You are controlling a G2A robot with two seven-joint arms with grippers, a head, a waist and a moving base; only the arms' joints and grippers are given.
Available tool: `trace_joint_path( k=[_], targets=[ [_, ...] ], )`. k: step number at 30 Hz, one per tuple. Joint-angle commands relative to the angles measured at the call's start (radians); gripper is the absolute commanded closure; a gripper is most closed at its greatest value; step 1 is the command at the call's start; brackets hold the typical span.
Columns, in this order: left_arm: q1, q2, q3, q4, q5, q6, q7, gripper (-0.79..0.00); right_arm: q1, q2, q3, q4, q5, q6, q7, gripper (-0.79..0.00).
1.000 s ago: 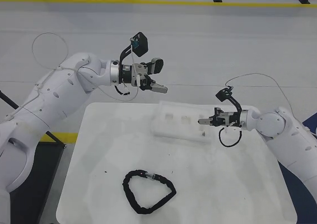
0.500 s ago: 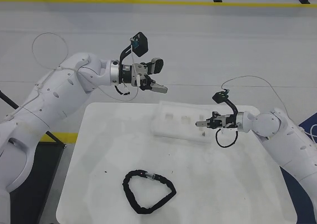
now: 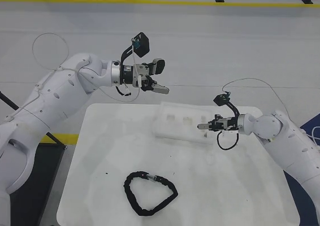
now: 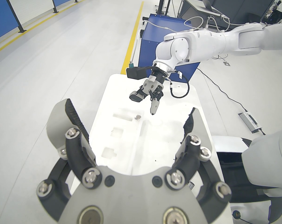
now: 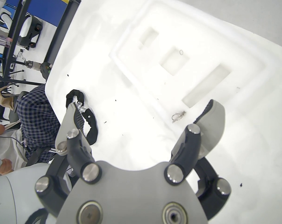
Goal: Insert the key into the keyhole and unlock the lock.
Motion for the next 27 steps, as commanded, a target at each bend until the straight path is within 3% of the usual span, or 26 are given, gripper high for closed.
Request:
trace_joint_path(
  k=[1,16,27],
  targets=[
    [0.000,0.000,0.000,0.000,-0.001,0.000,-0.001,-0.785,-0.003,-0.001,-0.003,-0.010,-0.009,0.039,0.028,-0.785],
    [0.000,0.000,0.000,0.000,-0.001,0.000,-0.001,-0.785,-0.018,-0.026,-0.030,-0.025,-0.053,0.161,0.096,-0.785],
    [0.000,0.000,0.000,0.000,-0.001,0.000,-0.001,-0.785,-0.013,-0.044,-0.032,-0.004,-0.080,0.146,0.100,-0.785]
  ],
)
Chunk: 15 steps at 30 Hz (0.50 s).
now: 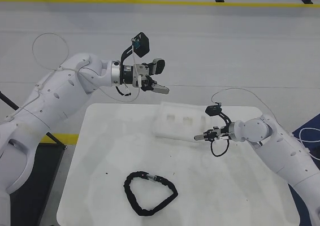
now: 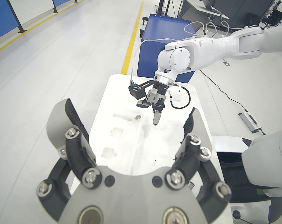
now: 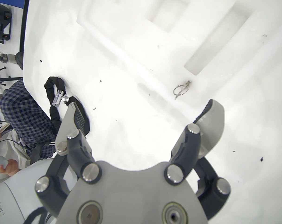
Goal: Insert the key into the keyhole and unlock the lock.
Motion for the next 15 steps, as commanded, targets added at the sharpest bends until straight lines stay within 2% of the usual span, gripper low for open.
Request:
trace_joint_path(
  k=[1,15],
  targets=[
    [0.000,0.000,0.000,0.000,-0.001,0.000,-0.001,-0.785,0.007,-0.004,-0.002,0.004,-0.013,-0.001,0.001,-0.785],
    [0.000,0.000,0.000,0.000,-0.001,0.000,-0.001,-0.785,0.056,-0.056,-0.053,0.089,-0.060,0.032,0.019,-0.785]
  ],
)
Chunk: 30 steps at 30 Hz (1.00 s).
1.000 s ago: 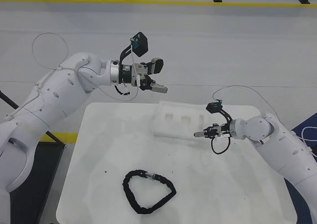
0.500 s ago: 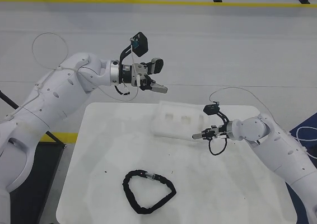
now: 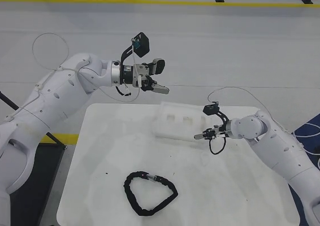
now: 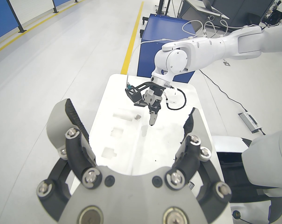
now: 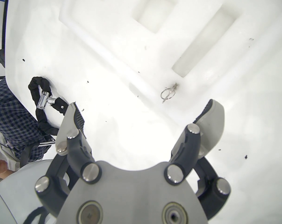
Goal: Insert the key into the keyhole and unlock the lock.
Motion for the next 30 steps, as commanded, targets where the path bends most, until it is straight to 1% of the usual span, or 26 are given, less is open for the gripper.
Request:
trace_joint_path(
  k=[1,13,17,22,26,27,28,30],
  targets=[
    [0.000,0.000,0.000,0.000,-0.001,0.000,-0.001,-0.785,0.007,-0.010,-0.011,0.015,-0.005,0.008,-0.001,-0.785],
    [0.000,0.000,0.000,0.000,-0.001,0.000,-0.001,-0.785,0.037,-0.066,-0.057,0.087,-0.032,0.048,-0.019,-0.785],
    [0.000,0.000,0.000,0.000,-0.001,0.000,-0.001,-0.785,0.044,-0.082,-0.070,0.091,-0.053,0.088,-0.016,-0.785],
    [0.000,0.000,0.000,0.000,-0.001,0.000,-0.001,-0.785,0.054,-0.096,-0.086,0.069,-0.111,0.170,-0.005,-0.785],
    [0.000,0.000,0.000,0.000,-0.001,0.000,-0.001,-0.785,0.051,-0.096,-0.080,0.026,-0.151,0.228,0.003,-0.705],
    [0.000,0.000,0.000,0.000,-0.001,0.000,-0.001,-0.785,0.048,-0.094,-0.076,0.016,-0.158,0.241,0.007,-0.674],
    [0.000,0.000,0.000,0.000,-0.001,0.000,-0.001,-0.785,0.043,-0.092,-0.070,0.007,-0.160,0.249,0.013,-0.637],
    [0.000,0.000,0.000,0.000,-0.001,0.000,-0.001,-0.785,0.033,-0.087,-0.058,-0.006,-0.160,0.256,0.024,-0.603]
  ],
)
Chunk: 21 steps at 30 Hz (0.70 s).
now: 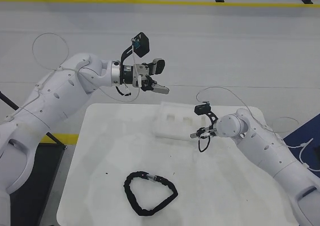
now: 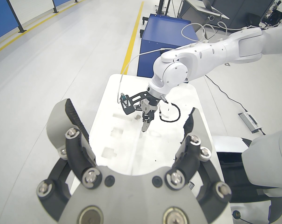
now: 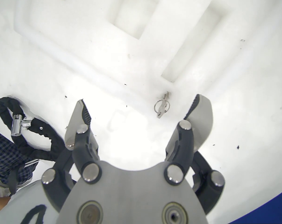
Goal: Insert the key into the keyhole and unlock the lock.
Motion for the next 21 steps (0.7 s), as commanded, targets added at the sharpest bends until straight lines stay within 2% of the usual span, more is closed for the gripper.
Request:
trace_joint_path(
  k=[1,5,7,11,12,21],
  targets=[
    [0.000,0.000,0.000,0.000,-0.001,0.000,-0.001,-0.785,-0.009,0.005,0.012,-0.008,-0.004,0.008,0.007,-0.597],
    [0.000,0.000,0.000,0.000,-0.001,0.000,-0.001,-0.785,-0.024,0.012,0.032,-0.024,-0.020,0.027,0.016,-0.585],
    [0.000,0.000,0.000,0.000,-0.001,0.000,-0.001,-0.785,-0.027,0.014,0.034,-0.037,-0.042,0.044,0.030,-0.508],
    [0.000,0.000,0.000,0.000,-0.001,0.000,-0.001,-0.785,-0.036,0.017,0.042,-0.059,-0.068,0.069,0.048,-0.434],
    [0.000,0.000,0.000,0.000,-0.001,0.000,-0.001,-0.785,-0.039,0.017,0.047,-0.062,-0.066,0.069,0.049,-0.388],
    [0.000,0.000,0.000,0.000,-0.001,0.000,-0.001,-0.785,-0.052,0.012,0.058,-0.045,-0.104,0.080,0.029,-0.372]
  ],
)
